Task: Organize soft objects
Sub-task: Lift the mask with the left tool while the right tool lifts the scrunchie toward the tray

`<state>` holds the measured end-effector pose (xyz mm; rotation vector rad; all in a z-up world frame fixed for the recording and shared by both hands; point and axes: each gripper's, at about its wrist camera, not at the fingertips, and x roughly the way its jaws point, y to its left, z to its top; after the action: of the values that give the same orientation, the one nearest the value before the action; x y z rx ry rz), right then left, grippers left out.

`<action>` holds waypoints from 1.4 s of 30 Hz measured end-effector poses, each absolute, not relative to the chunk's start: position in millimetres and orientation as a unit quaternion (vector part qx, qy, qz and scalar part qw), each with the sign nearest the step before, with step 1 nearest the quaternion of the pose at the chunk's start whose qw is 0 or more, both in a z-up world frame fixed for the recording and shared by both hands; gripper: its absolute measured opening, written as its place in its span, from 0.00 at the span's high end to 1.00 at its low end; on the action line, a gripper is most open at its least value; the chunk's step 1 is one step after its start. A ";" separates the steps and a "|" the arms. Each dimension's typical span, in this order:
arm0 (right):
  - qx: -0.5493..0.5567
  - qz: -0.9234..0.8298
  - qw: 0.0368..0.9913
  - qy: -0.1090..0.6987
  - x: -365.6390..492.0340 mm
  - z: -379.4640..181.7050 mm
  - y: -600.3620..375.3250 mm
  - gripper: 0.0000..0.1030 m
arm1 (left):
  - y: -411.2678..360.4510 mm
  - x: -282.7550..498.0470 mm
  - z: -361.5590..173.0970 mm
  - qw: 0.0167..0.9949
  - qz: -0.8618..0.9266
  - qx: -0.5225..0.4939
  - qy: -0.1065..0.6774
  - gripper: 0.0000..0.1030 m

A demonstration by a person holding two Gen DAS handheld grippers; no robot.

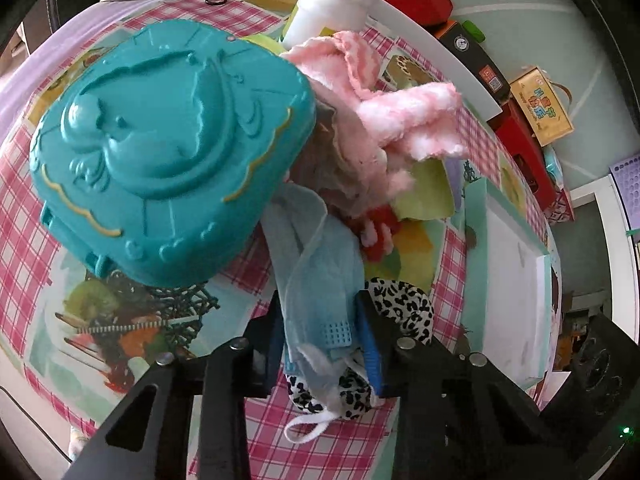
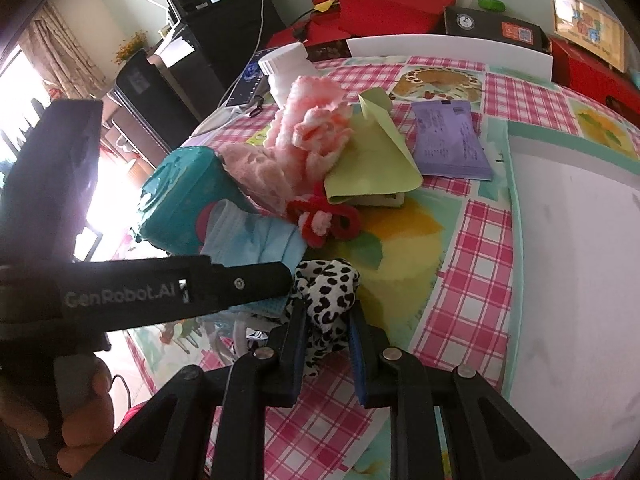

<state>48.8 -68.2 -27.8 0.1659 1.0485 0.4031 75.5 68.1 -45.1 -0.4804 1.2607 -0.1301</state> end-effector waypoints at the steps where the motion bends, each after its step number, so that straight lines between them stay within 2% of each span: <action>1: 0.079 0.191 0.843 0.497 49.0 -27.9 -68.4 0.80 | 68.1 74.9 -45.8 0.779 -0.060 -0.221 0.583 0.72; 5: 0.078 0.189 0.844 0.495 48.0 -27.1 -69.3 0.80 | 69.5 69.8 -46.5 0.782 -0.060 -0.218 0.581 0.79; 20: 0.084 0.169 0.852 0.489 41.4 -21.9 -84.1 0.81 | 70.0 57.3 -36.1 0.791 -0.076 -0.201 0.573 0.88; 29: 0.107 0.146 0.851 0.493 42.2 -24.4 -99.6 0.82 | 81.7 52.8 -38.8 0.784 -0.071 -0.206 0.581 0.88; 42: 0.133 0.147 0.869 0.454 23.0 6.4 -108.4 0.82 | 84.6 28.9 5.1 0.808 -0.119 -0.186 0.546 0.89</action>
<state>23.0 -108.4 6.4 0.2783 0.9489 0.3080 28.9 84.6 5.1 -0.3972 1.1676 -0.2536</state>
